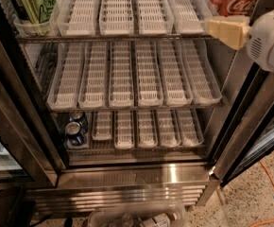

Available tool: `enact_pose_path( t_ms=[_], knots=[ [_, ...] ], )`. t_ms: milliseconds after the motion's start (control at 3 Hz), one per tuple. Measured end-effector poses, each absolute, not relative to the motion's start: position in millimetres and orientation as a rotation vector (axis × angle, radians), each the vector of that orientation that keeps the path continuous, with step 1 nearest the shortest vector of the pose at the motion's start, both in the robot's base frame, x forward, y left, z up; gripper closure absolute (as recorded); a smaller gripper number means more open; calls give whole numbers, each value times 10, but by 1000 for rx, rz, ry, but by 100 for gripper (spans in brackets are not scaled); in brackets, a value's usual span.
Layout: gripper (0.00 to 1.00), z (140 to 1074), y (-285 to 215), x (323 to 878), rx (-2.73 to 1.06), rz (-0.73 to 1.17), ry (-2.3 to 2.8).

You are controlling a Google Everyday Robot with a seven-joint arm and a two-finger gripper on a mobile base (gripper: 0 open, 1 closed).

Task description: Pick coke can from top shelf of fridge

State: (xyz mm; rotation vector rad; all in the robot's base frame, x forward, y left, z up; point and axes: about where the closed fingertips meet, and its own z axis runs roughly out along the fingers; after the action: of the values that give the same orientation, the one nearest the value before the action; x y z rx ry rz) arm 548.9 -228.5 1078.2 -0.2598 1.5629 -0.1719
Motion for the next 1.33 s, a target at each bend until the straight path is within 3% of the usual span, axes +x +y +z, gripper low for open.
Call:
enact_pose_path(
  t_ms=[667,1333],
  knots=[
    [29,10829,-2328,5755,-265,-220,1526],
    [30,10828,-2423,5887,-240,-255,1511]
  ],
)
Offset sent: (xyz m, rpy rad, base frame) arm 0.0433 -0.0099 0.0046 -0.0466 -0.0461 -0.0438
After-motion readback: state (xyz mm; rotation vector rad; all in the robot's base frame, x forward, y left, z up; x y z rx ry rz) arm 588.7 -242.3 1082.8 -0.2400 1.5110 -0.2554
